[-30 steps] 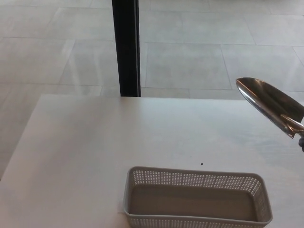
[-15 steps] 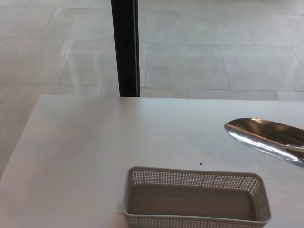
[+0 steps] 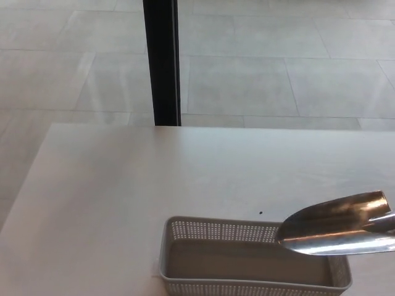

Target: A garden tool is kept on the righthand side and a container is kept on the lefthand side on a desk infront of the robot. the robot uses its right hand to pick up the garden tool and makes a scooping motion inside the container

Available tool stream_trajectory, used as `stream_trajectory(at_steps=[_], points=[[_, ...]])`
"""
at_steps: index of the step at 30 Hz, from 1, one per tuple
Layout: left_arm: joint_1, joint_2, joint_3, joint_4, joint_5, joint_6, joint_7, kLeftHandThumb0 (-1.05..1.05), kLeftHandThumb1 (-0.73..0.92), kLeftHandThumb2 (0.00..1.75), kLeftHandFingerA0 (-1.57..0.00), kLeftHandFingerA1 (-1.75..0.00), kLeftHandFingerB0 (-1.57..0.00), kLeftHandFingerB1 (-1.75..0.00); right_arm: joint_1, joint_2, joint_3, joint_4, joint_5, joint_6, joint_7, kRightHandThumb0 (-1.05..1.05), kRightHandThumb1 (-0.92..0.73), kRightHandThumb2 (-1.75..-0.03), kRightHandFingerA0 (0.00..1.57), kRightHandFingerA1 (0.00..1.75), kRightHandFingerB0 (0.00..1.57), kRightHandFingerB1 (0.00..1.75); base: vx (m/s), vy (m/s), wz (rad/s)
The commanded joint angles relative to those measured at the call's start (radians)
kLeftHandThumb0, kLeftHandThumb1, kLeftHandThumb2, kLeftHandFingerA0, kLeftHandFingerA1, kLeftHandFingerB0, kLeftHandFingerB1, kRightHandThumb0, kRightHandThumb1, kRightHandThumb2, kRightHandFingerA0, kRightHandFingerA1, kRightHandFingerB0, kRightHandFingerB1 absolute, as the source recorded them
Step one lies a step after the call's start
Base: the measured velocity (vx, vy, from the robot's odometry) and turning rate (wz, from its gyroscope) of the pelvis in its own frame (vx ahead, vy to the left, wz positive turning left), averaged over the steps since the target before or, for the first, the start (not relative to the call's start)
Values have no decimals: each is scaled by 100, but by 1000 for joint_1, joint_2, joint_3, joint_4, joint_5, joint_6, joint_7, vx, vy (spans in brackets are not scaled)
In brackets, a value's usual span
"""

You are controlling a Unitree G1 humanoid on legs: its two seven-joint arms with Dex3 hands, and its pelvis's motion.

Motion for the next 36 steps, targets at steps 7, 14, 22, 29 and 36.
stream_trajectory(at_steps=[7,14,22,29,36], points=[[11,25,-3,-5,-7,3,-15,-89,-12,107,-112,-132,-87,-114,-134,-11,39,-64,-138,43,165,-36,-67,-81,88,169,83,75,0,0,0],[14,20,-1,-1,-6,-8,-11,-90,-7,106,-92,-120,-80,-108,-196,22,70,-65,-186,147,261,-36,-68,-84,88,144,84,70,0,0,0],[25,19,-17,-3,5,-15,-11,-86,-8,109,-105,-132,-81,-113,-177,38,81,-47,-239,229,304,-41,-73,-83,88,142,78,77,0,0,0],[26,19,2,-20,-16,4,-19,-90,-19,118,-114,-129,-90,-116,-164,50,83,-98,-289,286,347,-43,-79,-70,78,93,65,60,0,0,0],[13,17,-13,9,4,-14,-1,-84,-1,110,-102,-125,-82,-107,-140,91,82,-226,-287,315,402,-39,-75,-67,79,152,70,55,0,0,0]])
